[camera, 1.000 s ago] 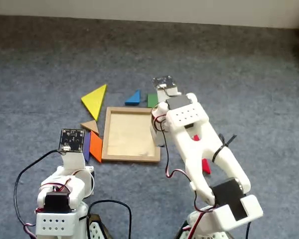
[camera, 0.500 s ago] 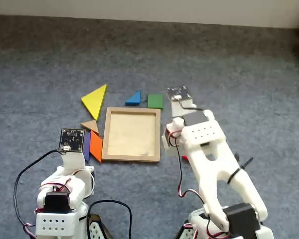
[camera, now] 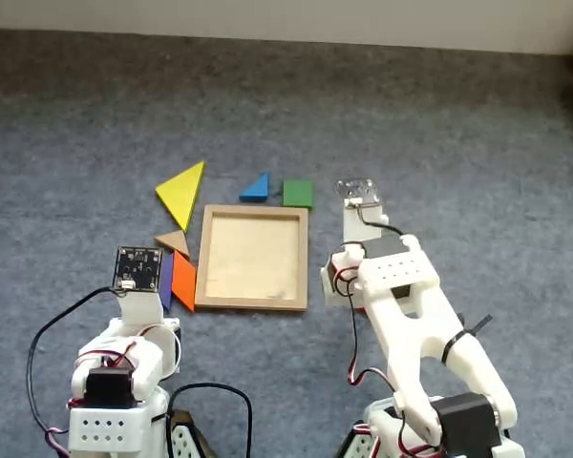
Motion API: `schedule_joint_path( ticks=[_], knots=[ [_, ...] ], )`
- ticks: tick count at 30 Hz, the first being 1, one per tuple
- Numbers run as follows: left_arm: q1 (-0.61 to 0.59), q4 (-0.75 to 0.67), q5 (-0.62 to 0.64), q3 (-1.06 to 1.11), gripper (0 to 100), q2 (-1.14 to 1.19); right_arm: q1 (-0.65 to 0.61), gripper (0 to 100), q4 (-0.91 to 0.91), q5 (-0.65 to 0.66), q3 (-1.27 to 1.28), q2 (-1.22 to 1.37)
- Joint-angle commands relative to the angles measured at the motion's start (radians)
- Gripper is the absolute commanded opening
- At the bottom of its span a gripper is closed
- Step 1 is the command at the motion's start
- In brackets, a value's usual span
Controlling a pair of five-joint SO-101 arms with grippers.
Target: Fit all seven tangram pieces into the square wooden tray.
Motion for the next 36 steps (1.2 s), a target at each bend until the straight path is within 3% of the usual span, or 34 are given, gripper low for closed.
schedule_joint_path(
  ticks=[1,13,36],
  knots=[
    [-0.015,0.005,-0.006,0.019,1,-0.013,0.013,33.8,-0.019,0.012,-0.004,-0.044],
    [-0.015,0.005,-0.006,0.019,1,-0.013,0.071,33.6,-0.015,0.051,-0.015,0.119],
    [-0.015,0.005,-0.006,0.019,1,-0.013,0.065,33.6,-0.082,0.077,-0.051,0.137]
  ],
)
